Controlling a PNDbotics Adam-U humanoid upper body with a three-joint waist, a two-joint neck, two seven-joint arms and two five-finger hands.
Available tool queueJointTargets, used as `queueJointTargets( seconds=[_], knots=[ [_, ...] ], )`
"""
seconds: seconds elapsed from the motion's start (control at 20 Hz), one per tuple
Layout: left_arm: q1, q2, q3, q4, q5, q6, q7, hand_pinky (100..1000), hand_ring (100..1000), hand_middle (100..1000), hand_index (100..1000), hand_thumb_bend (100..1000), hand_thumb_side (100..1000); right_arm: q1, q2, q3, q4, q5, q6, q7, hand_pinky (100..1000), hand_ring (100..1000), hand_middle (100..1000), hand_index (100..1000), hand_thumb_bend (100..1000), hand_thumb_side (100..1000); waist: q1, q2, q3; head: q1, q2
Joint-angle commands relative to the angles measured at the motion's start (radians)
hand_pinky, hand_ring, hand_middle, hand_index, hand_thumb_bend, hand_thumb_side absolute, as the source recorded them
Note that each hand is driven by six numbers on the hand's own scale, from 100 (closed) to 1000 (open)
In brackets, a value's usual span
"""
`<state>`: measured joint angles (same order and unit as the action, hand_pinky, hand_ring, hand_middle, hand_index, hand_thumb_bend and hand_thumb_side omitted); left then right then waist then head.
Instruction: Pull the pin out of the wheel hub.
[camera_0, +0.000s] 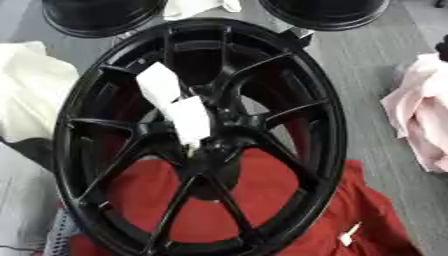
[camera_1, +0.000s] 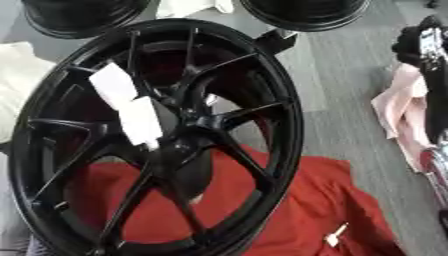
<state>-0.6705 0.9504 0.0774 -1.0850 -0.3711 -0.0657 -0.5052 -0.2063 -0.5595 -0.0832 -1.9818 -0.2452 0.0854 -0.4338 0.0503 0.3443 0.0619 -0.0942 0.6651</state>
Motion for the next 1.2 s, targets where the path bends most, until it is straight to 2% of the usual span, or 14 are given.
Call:
queueJointTargets(
  seconds=[0.05, 0.3, 0.85, 1.2],
  knots=[
    [-0.009, 0.034, 0.009, -0.005, 0.021, -0.004, -0.002, 890, 859, 836, 963, 229, 712, -0.009, -0.016, -0.007, -0.018, -0.004, -0.001, 0.002, 761, 679, 592, 623, 100, 687, 0.001, -0.019, 0.001, 0.003, -0.012],
    [-0.007, 0.034, 0.01, -0.001, 0.019, -0.008, 0.017, 880, 850, 821, 952, 161, 659, -0.009, -0.016, -0.006, -0.018, -0.004, -0.001, 0.001, 761, 680, 593, 623, 100, 687, 0.001, -0.019, 0.001, 0.005, -0.01],
    [-0.005, 0.031, 0.011, -0.003, 0.029, -0.008, 0.017, 872, 841, 798, 932, 100, 630, -0.008, -0.017, -0.005, -0.018, -0.003, -0.001, 0.0, 761, 679, 592, 622, 100, 685, 0.002, -0.02, 0.001, 0.006, -0.012],
    [0.024, 0.021, 0.008, -0.167, 0.079, -0.026, 0.034, 857, 812, 760, 891, 100, 556, -0.01, -0.017, -0.005, -0.018, -0.001, -0.001, 0.002, 761, 679, 591, 622, 100, 685, -0.003, -0.017, 0.005, 0.007, -0.005]
  ],
)
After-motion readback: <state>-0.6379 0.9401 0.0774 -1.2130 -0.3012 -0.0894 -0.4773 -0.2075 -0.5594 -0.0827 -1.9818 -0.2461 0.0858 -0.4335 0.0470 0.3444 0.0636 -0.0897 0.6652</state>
